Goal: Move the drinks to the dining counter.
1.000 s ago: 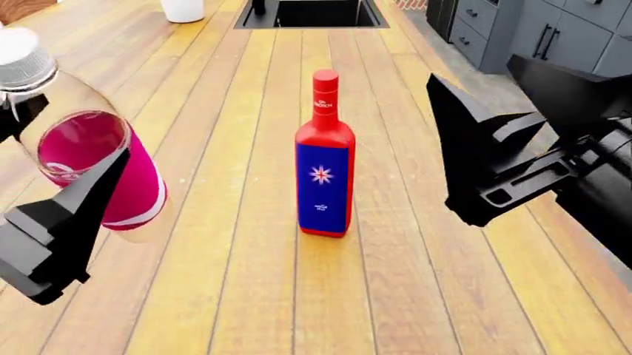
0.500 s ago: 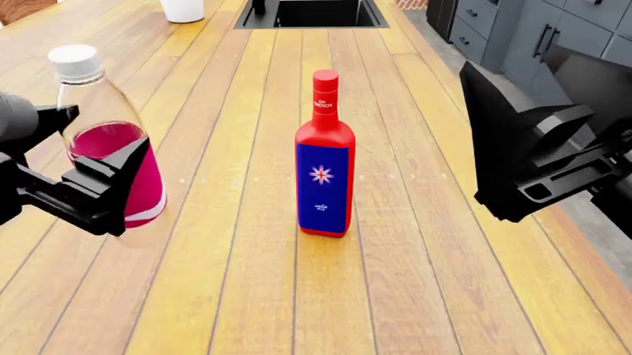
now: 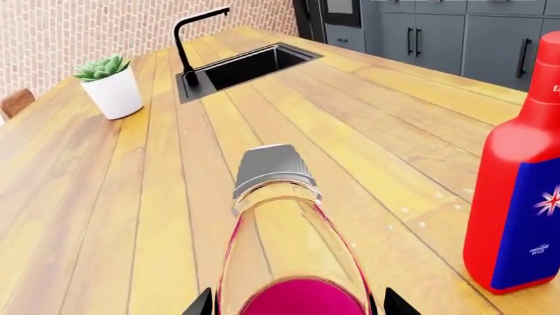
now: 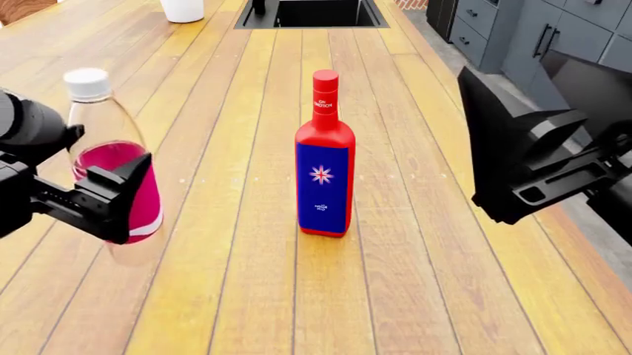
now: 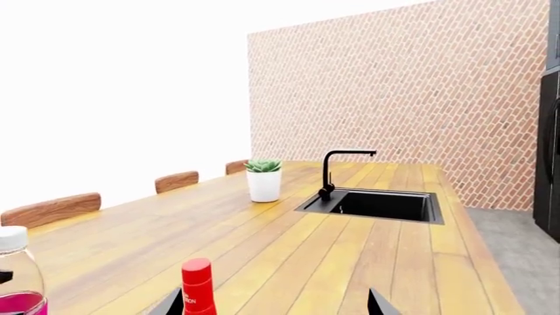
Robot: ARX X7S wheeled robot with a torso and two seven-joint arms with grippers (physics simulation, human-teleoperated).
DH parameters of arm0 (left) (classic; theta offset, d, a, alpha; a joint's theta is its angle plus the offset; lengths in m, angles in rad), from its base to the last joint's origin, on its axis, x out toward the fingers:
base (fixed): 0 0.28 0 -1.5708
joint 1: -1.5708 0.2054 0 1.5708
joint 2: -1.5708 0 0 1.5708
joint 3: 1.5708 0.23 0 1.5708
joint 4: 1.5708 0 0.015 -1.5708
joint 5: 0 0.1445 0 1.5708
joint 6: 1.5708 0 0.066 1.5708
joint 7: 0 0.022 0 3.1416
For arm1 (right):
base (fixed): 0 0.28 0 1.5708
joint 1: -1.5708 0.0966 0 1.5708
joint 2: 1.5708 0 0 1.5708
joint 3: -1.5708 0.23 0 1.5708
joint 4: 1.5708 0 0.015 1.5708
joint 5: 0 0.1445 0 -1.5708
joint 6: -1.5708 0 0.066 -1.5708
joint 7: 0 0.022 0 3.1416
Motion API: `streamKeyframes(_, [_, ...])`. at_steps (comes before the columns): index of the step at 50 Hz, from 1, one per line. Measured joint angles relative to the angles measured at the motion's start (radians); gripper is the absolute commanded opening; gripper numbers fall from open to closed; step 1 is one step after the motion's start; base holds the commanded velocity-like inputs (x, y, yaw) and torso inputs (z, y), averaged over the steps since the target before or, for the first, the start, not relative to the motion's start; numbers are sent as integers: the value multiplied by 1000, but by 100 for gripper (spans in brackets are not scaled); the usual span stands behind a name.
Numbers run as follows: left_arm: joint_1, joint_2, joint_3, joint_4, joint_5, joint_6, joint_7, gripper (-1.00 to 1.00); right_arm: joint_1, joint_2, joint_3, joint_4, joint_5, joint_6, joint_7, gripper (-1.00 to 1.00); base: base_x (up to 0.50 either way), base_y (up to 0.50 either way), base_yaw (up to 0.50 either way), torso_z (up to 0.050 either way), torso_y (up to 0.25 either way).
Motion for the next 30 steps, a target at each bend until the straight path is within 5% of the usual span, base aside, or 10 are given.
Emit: streamKeyframes(30, [41, -5, 14, 21, 23, 1, 20, -100, 3, 0, -5, -2, -7, 3, -1, 100, 0, 0, 0, 0, 0])
